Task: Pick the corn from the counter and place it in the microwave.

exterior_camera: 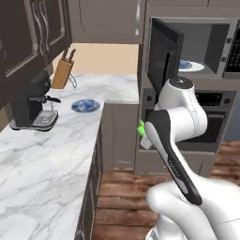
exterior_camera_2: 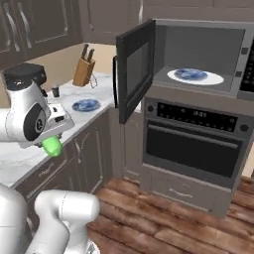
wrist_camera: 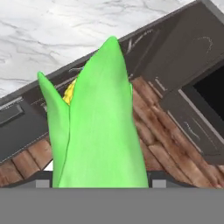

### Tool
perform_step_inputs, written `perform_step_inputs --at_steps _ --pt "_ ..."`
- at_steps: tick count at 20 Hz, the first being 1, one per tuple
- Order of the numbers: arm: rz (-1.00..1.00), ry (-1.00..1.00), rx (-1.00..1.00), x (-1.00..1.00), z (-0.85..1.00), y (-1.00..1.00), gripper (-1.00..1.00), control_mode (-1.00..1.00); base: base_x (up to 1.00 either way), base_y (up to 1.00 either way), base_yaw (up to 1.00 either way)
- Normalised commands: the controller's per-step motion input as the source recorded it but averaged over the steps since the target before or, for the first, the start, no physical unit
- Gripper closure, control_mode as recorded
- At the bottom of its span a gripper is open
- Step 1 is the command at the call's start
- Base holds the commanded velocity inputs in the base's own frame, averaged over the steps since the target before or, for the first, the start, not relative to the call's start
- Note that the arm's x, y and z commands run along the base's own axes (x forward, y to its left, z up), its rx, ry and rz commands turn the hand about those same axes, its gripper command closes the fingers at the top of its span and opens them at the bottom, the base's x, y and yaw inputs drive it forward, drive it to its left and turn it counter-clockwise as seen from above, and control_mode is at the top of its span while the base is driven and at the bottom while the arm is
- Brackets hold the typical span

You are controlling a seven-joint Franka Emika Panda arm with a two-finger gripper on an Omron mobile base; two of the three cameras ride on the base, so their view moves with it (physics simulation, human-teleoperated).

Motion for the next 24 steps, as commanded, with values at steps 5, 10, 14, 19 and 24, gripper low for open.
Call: perform_step_inputs --at_steps 5,10,14,19,24 --pt "0.0 0.0 0.0 0.0 0.0 0.0 1.0 1.0 -0.22 -0.27 -0.72" --pt "0.0 0.0 0.0 0.0 0.0 0.0 1.0 1.0 0.24 -0.84 -0.59" --pt "0.0 0.0 0.0 0.0 0.0 0.0 1.0 1.0 0.61 -0.75 -0.17" --pt "0.0 0.0 0.0 0.0 0.0 0.0 1.0 1.0 0.9 -0.28 0.13" --pt "0.0 0.0 0.0 0.0 0.0 0.0 1.0 1.0 0.75 -0.04 0.44"
